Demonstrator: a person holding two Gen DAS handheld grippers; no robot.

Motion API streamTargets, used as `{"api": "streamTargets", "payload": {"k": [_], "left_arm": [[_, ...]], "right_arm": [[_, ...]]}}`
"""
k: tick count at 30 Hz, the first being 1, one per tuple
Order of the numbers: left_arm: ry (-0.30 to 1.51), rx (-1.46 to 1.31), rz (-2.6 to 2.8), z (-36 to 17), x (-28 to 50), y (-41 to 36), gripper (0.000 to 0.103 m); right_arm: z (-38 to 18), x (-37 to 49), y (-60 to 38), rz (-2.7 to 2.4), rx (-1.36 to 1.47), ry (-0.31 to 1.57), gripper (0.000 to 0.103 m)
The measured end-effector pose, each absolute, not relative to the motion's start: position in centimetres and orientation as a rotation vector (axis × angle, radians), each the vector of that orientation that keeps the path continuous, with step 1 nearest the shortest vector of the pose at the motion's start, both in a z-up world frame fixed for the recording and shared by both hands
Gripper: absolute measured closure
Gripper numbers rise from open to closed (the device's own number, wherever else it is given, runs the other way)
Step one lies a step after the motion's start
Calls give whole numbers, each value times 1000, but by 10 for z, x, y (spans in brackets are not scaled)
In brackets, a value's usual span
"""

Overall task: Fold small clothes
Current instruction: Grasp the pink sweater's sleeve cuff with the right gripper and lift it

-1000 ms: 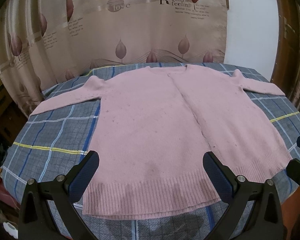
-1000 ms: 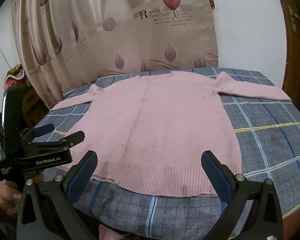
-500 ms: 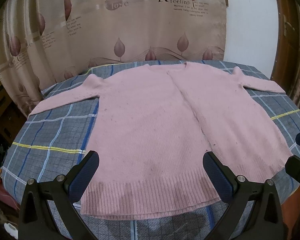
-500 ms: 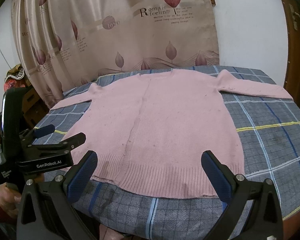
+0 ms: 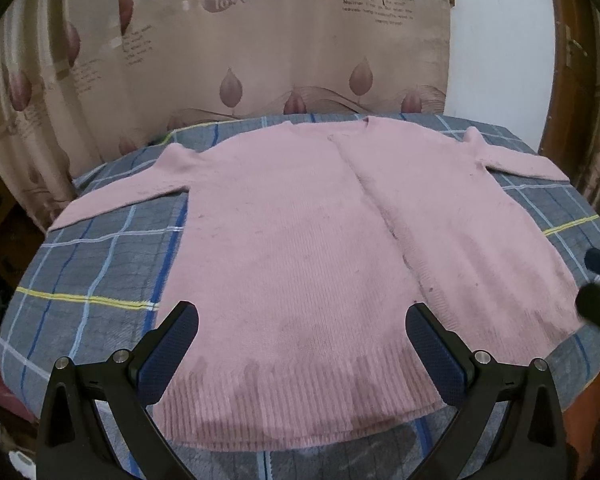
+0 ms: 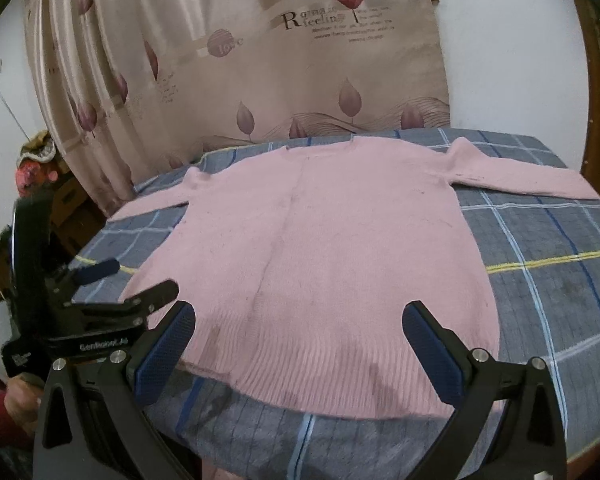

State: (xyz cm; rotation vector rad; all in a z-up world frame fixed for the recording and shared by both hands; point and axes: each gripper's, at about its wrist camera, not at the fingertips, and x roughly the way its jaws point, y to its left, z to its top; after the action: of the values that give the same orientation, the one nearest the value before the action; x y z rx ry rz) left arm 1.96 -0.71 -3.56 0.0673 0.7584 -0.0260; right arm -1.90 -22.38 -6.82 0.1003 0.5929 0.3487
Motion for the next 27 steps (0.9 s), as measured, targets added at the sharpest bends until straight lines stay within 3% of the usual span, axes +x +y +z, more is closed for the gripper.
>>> {"api": "streamTargets", "payload": {"k": [4, 9, 12, 19, 27], "left_arm": [[762, 16, -58, -35, 36, 3, 0], [718, -1, -58, -39, 58, 14, 0], [716, -7, -43, -49, 74, 21, 0], [775, -77, -15, -75, 102, 41, 0], [841, -158, -36, -87, 112, 48, 0]], "right_arm": [[-60, 9, -264, 361, 177, 573, 2], [-52, 64, -349, 285, 342, 577, 31], [-60, 101, -423, 214, 559, 581, 42], [-91, 163, -583, -22, 925, 572, 43], [-120, 200, -669, -119, 1094, 570, 44]]}}
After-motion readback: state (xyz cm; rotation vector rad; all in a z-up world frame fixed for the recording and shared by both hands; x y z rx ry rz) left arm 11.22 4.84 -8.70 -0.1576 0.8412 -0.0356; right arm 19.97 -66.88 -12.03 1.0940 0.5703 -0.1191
